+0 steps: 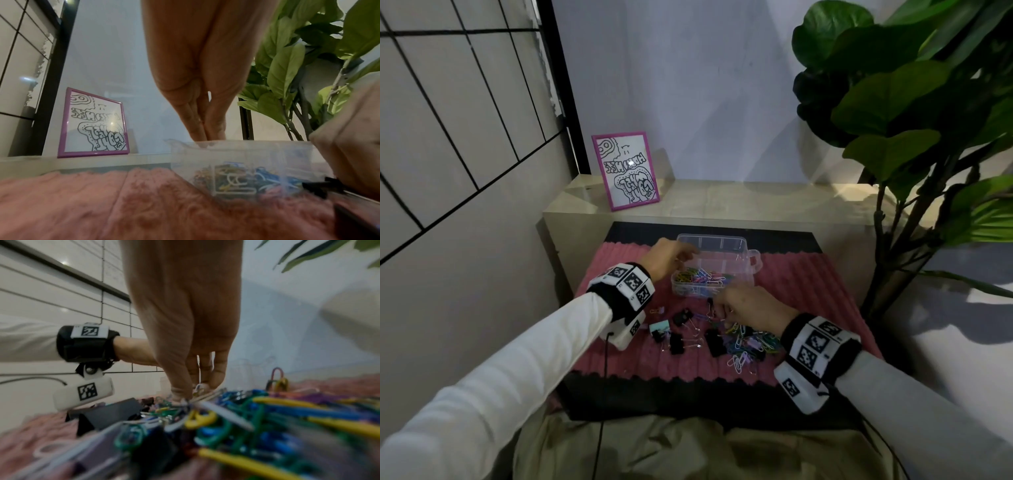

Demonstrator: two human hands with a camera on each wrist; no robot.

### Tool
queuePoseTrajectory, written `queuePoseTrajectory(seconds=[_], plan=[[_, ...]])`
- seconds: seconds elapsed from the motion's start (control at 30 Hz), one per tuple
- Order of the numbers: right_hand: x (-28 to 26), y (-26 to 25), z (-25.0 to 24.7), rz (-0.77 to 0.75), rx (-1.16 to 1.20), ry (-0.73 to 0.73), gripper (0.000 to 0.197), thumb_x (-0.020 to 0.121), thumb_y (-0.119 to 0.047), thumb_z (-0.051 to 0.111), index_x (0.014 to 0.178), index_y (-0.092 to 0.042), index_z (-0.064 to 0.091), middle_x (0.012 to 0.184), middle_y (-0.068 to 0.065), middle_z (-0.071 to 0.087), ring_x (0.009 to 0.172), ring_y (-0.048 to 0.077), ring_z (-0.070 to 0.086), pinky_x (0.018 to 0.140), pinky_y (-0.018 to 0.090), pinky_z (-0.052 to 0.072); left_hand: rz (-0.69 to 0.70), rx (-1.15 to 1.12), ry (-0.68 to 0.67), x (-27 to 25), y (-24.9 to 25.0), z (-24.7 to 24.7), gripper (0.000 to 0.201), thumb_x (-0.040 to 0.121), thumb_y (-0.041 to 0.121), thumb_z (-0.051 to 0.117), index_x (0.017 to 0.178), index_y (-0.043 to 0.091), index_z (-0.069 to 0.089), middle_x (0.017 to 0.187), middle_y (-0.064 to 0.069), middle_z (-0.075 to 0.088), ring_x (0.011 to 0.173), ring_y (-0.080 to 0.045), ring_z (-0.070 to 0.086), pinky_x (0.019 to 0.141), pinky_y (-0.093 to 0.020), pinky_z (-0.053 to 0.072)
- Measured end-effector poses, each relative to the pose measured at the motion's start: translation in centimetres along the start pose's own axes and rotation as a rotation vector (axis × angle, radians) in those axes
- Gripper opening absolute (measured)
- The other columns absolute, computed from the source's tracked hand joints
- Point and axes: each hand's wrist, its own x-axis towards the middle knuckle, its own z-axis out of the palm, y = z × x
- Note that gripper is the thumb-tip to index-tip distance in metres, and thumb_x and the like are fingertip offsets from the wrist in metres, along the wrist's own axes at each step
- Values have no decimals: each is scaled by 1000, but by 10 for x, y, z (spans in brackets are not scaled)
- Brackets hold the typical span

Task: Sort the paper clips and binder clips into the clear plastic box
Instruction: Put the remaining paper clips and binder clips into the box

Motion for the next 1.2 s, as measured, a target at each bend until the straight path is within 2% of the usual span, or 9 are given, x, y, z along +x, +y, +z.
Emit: queuePoseTrajectory(seconds=[0.1, 0.27, 0.37, 0.47, 0.57, 0.7, 0.93, 1.07, 1.2], plan=[[1, 6, 0, 31, 200, 4, 4, 80, -9, 68, 83, -9, 66, 85, 4, 70, 75, 11, 61, 67, 26, 48, -53, -121, 79, -5, 4, -3, 34, 89, -2, 48, 123, 0, 52, 120, -22, 58, 96, -24, 59, 69, -13, 47], [-6, 16, -7, 117, 615, 121, 5, 76, -4, 71, 80, -7, 68, 71, -1, 68, 63, 3, 61, 65, 17, 50, 48, -152, 147, -24, 15, -1, 26, 85, -2, 53, 109, 3, 62, 110, -13, 65, 97, -22, 63, 77, -11, 44], [-13, 23, -16, 131, 785, 129, 4, 77, -3, 70, 80, -5, 68, 69, 0, 66, 57, 2, 61, 55, 15, 48, 116, -85, -38, -40, 26, 11, 16, 83, 0, 57, 94, 4, 68, 99, -10, 70, 84, -12, 62, 69, -7, 41], [-14, 27, -20, 112, 849, 113, 6, 78, 2, 67, 81, -2, 66, 69, 4, 65, 54, 2, 61, 53, 15, 48, 105, 68, -255, -44, 34, 27, 17, 83, 9, 61, 98, 8, 68, 102, -8, 70, 95, -17, 62, 86, -22, 45], [-14, 29, -18, 133, 890, 124, 10, 79, 6, 64, 83, -3, 64, 72, 8, 65, 58, 1, 63, 57, 13, 49, 61, 227, -314, -45, 43, 38, 32, 81, 27, 64, 107, 9, 60, 113, -11, 60, 104, -27, 57, 88, -40, 48], [-17, 32, -14, 143, 903, 143, 10, 77, 8, 65, 81, -1, 64, 78, 17, 66, 68, 15, 66, 69, 24, 53, 66, 316, -301, -43, 52, 46, 34, 84, 19, 60, 113, 3, 51, 120, -15, 54, 109, -31, 53, 86, -38, 45], [-18, 32, -12, 182, 1000, 152, 10, 78, 5, 65, 80, -5, 64, 71, 9, 68, 64, 18, 69, 63, 27, 58, 68, 82, -329, -35, 44, 36, 17, 79, 6, 64, 96, 6, 66, 102, -11, 69, 95, -21, 62, 86, -32, 48], [-2, 31, -34, 188, 971, 292, 8, 79, 4, 65, 87, 5, 64, 74, 15, 66, 59, 15, 67, 57, 22, 55, -16, -233, -233, -37, 33, 19, 14, 74, 9, 71, 87, 5, 68, 72, 2, 67, 64, 1, 58, 64, -10, 41], [29, 26, -44, 250, 902, 351, 11, 82, 9, 59, 89, 6, 66, 84, 23, 67, 64, 22, 66, 69, 29, 59, -95, -497, -212, -44, 19, 2, 11, 77, 6, 68, 75, 16, 64, 61, 7, 64, 53, 3, 60, 58, -11, 49]])
